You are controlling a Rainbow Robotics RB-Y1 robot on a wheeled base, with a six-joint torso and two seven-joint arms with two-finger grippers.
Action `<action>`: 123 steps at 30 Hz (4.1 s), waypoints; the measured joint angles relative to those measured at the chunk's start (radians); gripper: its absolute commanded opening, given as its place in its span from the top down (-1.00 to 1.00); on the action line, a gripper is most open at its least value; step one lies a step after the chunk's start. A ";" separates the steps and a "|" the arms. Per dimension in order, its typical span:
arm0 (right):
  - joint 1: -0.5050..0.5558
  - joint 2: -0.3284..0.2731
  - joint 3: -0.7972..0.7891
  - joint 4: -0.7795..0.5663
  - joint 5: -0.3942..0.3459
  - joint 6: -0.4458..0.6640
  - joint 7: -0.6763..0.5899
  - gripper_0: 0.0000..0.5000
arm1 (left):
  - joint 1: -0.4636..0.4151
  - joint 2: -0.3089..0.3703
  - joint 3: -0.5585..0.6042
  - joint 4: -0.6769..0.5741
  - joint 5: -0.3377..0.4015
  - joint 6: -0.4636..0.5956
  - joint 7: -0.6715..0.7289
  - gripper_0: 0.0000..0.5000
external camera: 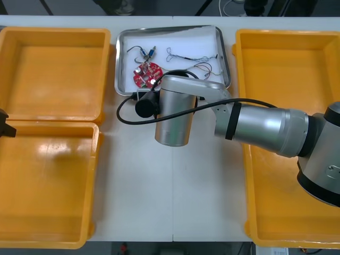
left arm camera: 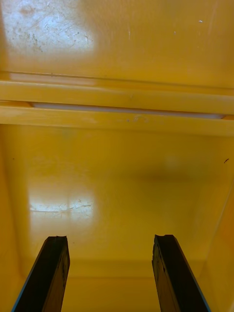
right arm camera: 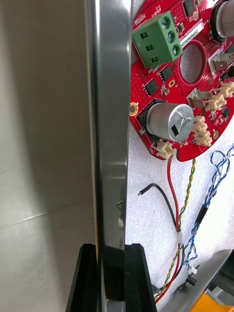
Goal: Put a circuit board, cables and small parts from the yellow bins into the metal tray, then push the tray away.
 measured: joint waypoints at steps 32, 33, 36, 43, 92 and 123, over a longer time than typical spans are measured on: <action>-0.038 0.055 -0.106 0.204 -0.079 -0.150 0.039 -0.49 | 0.000 0.000 0.000 0.000 0.000 0.000 0.000 -1.00; -0.038 0.055 -0.107 0.205 -0.080 -0.151 0.039 -0.70 | 0.000 0.000 0.000 0.000 0.000 0.000 0.000 -1.00; -0.038 0.059 -0.128 0.205 -0.127 -0.152 0.039 -1.00 | 0.000 0.000 0.000 0.000 0.000 0.000 0.000 -1.00; -0.038 0.065 -0.247 0.205 -0.286 -0.087 0.039 -1.00 | 0.000 0.000 0.000 0.000 0.000 0.000 0.000 -1.00; 0.631 -0.091 -1.009 -0.892 -0.336 0.644 -0.540 -1.00 | 0.000 0.000 0.000 -0.001 0.000 0.001 0.000 -1.00; 1.021 -0.274 -1.504 -0.985 -0.608 0.644 -0.540 -1.00 | 0.000 0.001 0.001 -0.002 0.000 0.001 0.000 -1.00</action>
